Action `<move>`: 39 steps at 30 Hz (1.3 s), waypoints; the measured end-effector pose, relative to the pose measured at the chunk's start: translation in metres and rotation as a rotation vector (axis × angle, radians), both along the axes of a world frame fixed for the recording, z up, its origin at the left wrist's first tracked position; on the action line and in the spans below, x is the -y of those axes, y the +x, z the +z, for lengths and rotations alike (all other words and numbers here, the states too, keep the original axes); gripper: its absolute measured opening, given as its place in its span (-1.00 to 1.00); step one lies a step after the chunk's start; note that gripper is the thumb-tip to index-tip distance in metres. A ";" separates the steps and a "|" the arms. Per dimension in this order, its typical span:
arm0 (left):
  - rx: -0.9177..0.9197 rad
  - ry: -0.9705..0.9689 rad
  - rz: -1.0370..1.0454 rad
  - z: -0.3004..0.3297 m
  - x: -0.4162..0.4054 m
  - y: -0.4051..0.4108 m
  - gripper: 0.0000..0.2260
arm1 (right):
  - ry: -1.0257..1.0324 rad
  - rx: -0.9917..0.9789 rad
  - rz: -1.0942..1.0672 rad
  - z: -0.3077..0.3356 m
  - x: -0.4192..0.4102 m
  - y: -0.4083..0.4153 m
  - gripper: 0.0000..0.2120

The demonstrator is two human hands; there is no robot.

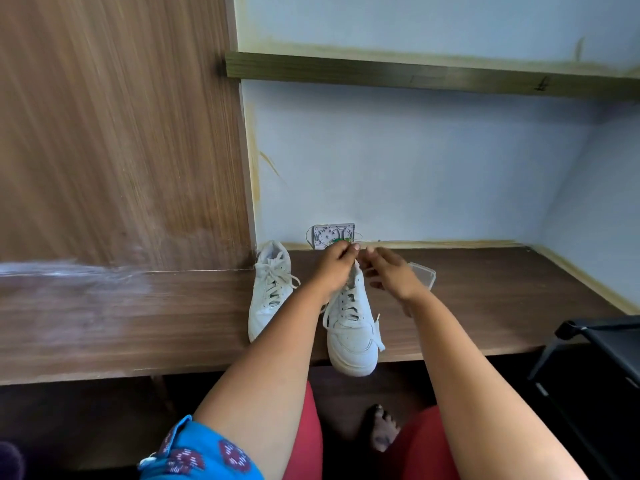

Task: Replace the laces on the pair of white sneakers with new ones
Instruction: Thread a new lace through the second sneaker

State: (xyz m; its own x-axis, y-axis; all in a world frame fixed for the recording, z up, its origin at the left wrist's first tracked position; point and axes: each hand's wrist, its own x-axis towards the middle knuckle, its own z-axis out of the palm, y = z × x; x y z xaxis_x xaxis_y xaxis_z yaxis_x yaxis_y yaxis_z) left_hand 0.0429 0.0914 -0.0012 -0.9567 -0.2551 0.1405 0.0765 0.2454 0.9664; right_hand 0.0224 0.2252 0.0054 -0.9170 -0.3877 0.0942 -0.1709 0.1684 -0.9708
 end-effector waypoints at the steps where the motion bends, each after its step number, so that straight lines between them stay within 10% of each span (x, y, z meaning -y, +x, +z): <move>1: 0.012 -0.024 0.014 0.000 0.001 0.002 -0.79 | 0.051 0.005 0.018 -0.009 -0.002 0.002 -0.77; 7: 0.366 -0.785 -0.074 -0.013 0.023 0.006 -0.81 | 0.689 -0.185 0.206 -0.047 -0.011 0.005 -0.77; 13: 0.325 -0.693 -0.250 -0.011 0.004 0.015 -0.86 | 0.751 -0.216 0.164 -0.054 -0.003 0.013 -0.77; 20: 0.211 -0.164 -0.214 -0.004 -0.001 0.018 -0.75 | 0.243 -0.099 -0.011 -0.036 -0.030 -0.004 -0.84; 26: 0.129 -0.288 0.260 -0.010 0.060 0.010 -0.69 | 0.220 0.044 -0.009 -0.044 -0.045 -0.018 -0.79; 30: 0.325 -0.747 0.229 -0.013 0.064 0.010 -0.78 | 0.489 -0.066 -0.098 -0.045 -0.035 -0.014 -0.73; 35: 0.181 -0.249 -0.193 -0.003 0.007 0.012 -0.78 | 0.346 -0.201 -0.071 -0.034 -0.007 -0.004 -0.70; 39: 0.204 -0.246 -0.141 -0.003 0.010 0.011 -0.75 | 0.154 -0.126 -0.147 -0.036 -0.007 -0.011 -0.81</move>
State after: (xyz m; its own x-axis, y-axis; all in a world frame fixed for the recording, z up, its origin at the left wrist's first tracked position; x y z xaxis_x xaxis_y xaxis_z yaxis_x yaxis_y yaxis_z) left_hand 0.0538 0.0810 -0.0043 -0.9948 -0.1007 -0.0167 -0.0627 0.4735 0.8786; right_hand 0.0111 0.2326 -0.0302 -0.9493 -0.2696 0.1618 -0.2521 0.3449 -0.9041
